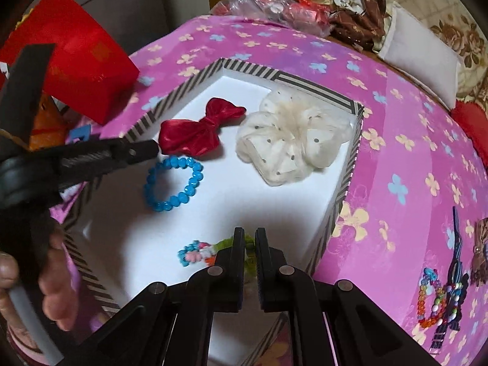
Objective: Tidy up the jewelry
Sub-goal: 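Open the left tool over the box while the right tool releases the green bracelet inside, then nudge the white scrunchie inside the box with the right tool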
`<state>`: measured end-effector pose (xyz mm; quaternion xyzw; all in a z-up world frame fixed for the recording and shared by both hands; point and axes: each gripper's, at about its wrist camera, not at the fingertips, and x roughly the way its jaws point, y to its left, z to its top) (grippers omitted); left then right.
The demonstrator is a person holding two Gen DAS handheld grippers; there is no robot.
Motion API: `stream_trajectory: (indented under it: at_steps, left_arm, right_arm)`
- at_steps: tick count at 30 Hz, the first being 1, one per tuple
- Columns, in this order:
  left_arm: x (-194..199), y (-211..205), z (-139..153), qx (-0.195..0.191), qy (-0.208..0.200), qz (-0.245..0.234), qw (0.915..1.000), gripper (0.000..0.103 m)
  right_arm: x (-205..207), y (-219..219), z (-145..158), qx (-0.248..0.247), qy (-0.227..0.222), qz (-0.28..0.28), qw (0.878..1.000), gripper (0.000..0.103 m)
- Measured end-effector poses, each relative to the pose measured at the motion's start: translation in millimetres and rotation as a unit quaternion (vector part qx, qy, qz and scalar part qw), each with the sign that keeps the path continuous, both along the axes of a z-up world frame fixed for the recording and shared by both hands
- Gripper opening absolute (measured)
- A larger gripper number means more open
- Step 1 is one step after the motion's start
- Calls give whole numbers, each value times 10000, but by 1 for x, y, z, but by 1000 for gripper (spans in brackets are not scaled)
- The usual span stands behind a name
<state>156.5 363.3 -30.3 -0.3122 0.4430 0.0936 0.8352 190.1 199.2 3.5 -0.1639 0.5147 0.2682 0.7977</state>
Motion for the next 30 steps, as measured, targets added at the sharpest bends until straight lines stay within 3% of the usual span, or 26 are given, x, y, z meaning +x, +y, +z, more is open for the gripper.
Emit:
stream_trajectory:
  at_steps: [3,5,11,13,16,19,24,26,30]
  left_arm:
    - [-4,3,5,-128,-112,-34,9998,22]
    - [-9,3,12,-89,-272,-47,9996,28]
    - [-24,6,31,-58,-734,31,9973,28]
    - [-27,8,34,105,-759,172,9969,28]
    - [-29,13,33,239,-727,384,9963,28]
    - [-29,22,28,136,-680,493,9964,28]
    - [-36,35,25,-1,-675,681,9954,28]
    - [-38,38,25,-43,-692,732,9949,28]
    - [-43,42,26,-139,-741,842,9936,28]
  right_arm:
    - [4,0,-1,-103,-30,45,9999,14]
    - [7,-1,1,-101,-90,7,9999,30]
    - [25,14,0,-213,-238,116,9994,29]
    - [34,25,-7,-388,-231,216,9987,22]
    - [58,40,-21,-520,-99,118,9985,21]
    - [83,51,-32,-560,73,-56,9984,21]
    - [110,74,-30,-892,-412,-170,9950,21]
    - [103,75,-15,-675,-551,-90,9962,21]
    - [67,75,6,-84,-364,345,9987,21]
